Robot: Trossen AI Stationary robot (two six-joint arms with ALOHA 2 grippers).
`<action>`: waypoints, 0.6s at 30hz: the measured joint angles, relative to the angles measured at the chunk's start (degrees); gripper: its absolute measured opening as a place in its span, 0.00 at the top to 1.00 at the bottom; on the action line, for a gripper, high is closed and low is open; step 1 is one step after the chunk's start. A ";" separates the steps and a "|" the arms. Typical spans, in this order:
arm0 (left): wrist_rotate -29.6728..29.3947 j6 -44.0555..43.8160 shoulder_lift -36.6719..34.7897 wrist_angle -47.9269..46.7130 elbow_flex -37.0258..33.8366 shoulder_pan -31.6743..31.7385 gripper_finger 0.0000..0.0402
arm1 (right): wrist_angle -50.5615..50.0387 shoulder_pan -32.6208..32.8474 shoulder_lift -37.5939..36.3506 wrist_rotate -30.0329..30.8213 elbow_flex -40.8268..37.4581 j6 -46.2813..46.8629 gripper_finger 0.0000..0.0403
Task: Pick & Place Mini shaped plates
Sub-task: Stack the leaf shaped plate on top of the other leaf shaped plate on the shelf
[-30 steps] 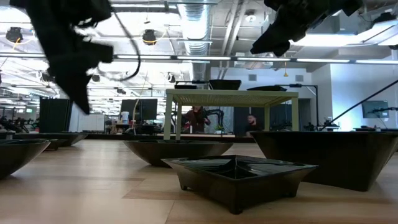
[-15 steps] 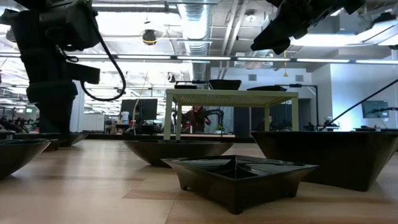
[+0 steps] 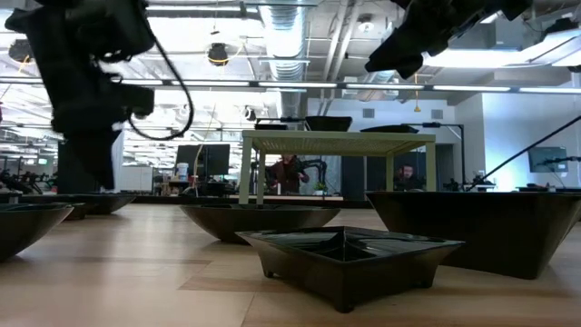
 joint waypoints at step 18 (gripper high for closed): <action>1.70 -7.35 0.07 1.27 -5.19 -0.05 0.81 | 0.14 0.00 0.00 0.00 0.00 -0.02 0.73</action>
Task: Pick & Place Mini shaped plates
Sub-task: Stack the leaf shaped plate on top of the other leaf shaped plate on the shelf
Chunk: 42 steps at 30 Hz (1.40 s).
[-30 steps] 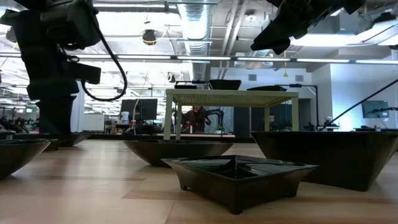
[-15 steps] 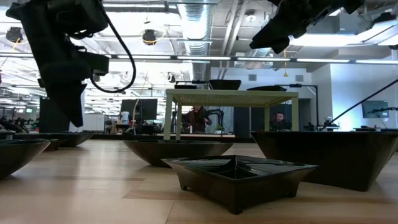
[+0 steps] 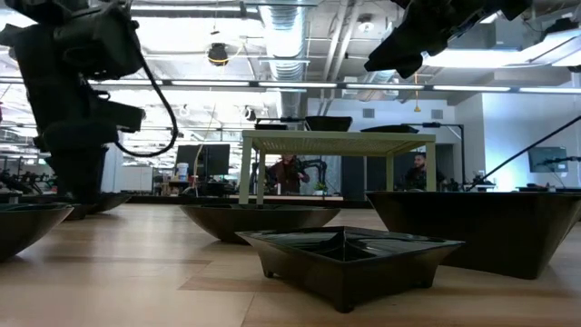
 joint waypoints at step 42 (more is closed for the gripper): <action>31.25 69.06 -0.50 34.53 13.75 -4.65 0.98 | 20.04 1.87 31.18 -27.23 15.64 -29.11 0.73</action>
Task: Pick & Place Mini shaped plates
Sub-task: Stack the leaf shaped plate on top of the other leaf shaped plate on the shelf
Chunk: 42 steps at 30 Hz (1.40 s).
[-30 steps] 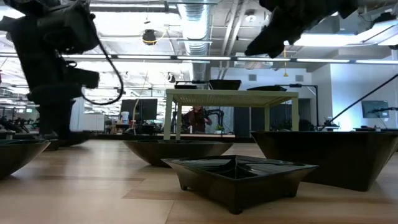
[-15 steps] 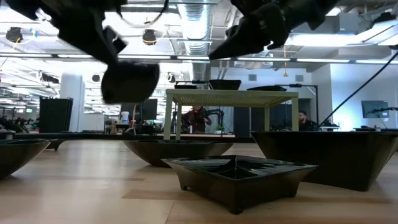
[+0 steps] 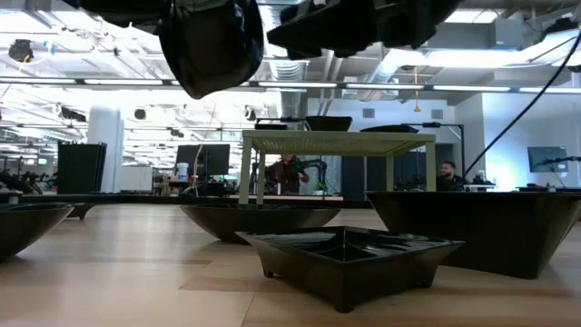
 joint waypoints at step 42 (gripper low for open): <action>-7.87 -1.34 0.07 4.55 -1.40 1.72 0.83 | -3.04 -0.16 7.14 -8.38 7.11 -1.40 0.99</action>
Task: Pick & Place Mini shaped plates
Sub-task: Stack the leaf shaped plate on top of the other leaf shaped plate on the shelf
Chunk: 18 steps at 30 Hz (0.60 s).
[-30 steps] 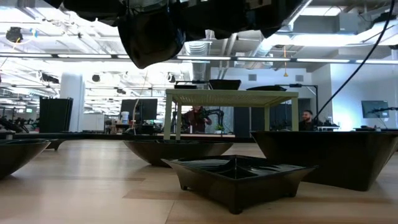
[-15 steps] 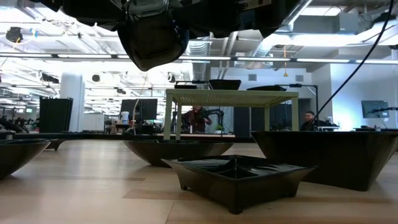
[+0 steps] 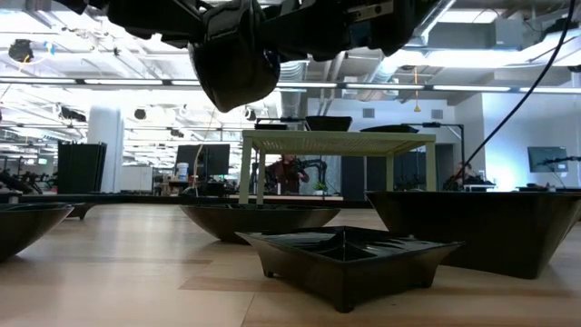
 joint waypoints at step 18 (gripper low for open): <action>-11.72 -0.24 0.00 7.75 0.02 -3.12 0.80 | -19.83 8.15 -12.21 25.46 -0.02 7.51 1.00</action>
